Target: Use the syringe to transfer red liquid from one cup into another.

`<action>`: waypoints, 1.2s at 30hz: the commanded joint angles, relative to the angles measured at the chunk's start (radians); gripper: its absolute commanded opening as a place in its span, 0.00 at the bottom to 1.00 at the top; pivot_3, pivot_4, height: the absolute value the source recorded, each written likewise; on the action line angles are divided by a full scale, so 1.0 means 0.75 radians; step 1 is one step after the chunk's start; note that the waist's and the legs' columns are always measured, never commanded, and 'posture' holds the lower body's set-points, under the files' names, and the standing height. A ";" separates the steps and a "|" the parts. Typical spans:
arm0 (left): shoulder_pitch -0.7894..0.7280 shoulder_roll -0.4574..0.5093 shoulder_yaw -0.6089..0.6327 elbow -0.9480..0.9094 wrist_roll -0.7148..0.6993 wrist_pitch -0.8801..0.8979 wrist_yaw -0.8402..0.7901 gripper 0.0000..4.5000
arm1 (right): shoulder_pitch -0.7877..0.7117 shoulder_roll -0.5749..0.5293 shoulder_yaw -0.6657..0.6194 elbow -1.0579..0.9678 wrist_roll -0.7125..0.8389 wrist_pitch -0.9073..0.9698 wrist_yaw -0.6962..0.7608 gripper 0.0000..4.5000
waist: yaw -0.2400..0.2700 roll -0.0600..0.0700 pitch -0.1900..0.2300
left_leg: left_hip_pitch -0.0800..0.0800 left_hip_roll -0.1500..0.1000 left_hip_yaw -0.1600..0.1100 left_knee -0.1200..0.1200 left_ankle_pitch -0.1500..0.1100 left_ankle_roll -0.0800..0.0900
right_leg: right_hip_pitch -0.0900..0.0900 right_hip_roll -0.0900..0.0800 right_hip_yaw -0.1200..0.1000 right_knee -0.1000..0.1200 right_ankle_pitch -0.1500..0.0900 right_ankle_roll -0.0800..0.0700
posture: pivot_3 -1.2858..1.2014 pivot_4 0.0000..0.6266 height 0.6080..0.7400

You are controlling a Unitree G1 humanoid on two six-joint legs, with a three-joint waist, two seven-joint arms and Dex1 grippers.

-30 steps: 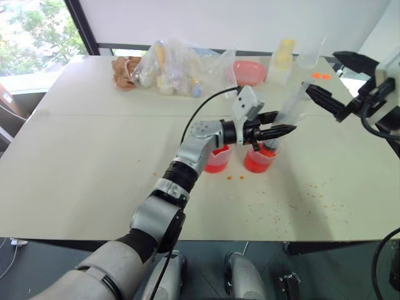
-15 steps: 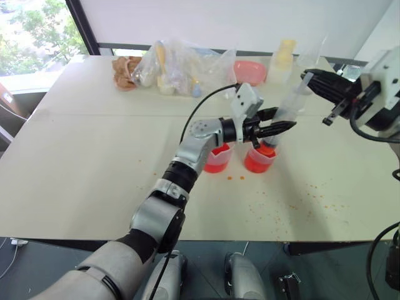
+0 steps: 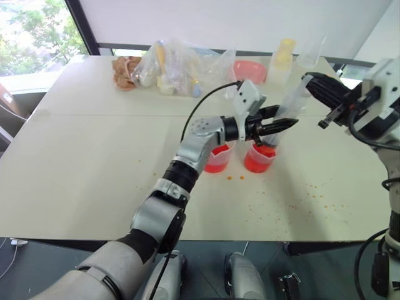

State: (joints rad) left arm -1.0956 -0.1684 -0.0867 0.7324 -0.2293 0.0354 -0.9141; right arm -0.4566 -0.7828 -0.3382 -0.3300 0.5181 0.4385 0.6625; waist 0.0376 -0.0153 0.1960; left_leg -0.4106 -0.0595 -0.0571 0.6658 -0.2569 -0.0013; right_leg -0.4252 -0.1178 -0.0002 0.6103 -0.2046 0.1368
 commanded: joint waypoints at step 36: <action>-0.294 0.099 0.178 -0.308 -0.174 0.369 0.215 0.32 | 0.216 -0.124 -0.491 -0.107 0.338 0.235 0.002 0.99 | -0.004 0.000 0.001 | -0.001 0.001 -0.001 0.001 0.000 0.000 | 0.000 0.000 0.000 0.000 0.000 0.000 | 0.52 0.24 1.00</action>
State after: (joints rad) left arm -1.2364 -0.1334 -0.0035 0.5770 -0.3384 0.2528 -0.8105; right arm -0.2807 -0.8419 -0.6292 -0.3788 0.7000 0.5936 0.6482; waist 0.0343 -0.0157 0.1968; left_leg -0.4108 -0.0589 -0.0567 0.6662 -0.2570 -0.0011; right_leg -0.4252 -0.1177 -0.0001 0.6105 -0.2046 0.1369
